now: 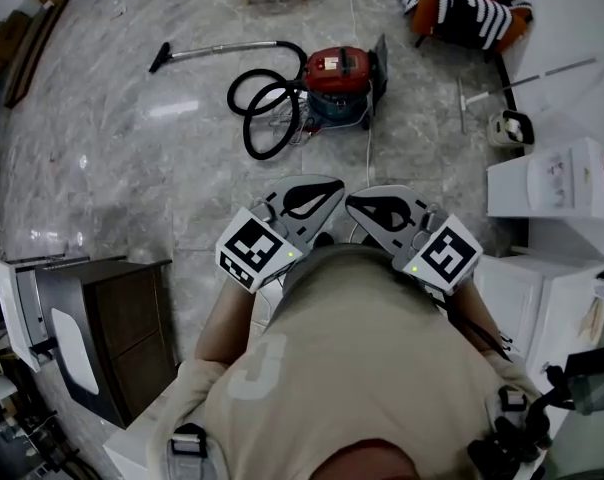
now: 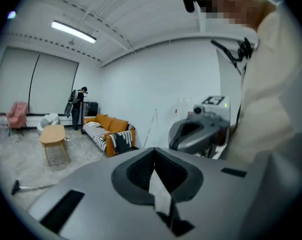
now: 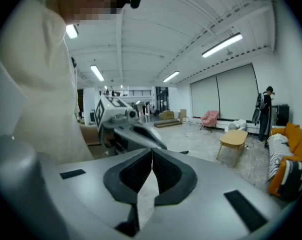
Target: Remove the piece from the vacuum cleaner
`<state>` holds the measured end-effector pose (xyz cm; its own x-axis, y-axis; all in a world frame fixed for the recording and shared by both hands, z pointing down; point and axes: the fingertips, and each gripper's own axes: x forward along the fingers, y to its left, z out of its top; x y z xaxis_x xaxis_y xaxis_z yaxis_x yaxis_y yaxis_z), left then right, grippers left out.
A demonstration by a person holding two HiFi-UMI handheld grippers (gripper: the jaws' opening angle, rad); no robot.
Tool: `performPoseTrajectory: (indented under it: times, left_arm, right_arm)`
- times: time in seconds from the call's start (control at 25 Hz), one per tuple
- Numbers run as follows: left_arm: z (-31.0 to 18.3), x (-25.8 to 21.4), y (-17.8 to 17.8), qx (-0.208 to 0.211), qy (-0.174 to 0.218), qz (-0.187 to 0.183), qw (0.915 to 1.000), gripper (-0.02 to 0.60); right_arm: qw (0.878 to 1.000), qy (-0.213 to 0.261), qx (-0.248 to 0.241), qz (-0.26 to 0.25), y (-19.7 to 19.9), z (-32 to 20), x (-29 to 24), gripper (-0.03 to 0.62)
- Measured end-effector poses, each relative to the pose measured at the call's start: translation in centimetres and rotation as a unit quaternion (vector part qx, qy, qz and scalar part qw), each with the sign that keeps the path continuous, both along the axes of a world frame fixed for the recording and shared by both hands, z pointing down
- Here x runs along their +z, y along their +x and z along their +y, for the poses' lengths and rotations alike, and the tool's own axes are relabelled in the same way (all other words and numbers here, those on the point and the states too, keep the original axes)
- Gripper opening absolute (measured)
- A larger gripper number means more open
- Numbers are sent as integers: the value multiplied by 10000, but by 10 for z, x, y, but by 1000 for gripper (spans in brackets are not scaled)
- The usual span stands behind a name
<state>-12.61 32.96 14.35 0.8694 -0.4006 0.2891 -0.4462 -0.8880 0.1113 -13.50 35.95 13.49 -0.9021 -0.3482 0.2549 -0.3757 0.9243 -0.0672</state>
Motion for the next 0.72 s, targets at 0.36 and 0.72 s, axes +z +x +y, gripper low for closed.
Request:
performPoseTrajectory:
  times: [0.36, 0.72]
  left_arm:
    - [-28, -3, 20, -344, -105, -9, 9994, 2]
    - [-66, -13, 102, -60, -176, 11, 9998, 2]
  right_arm:
    - [9996, -216, -138, -114, 33, -17, 15, 3]
    - [9983, -379, -292, -325, 89, -64, 25, 3]
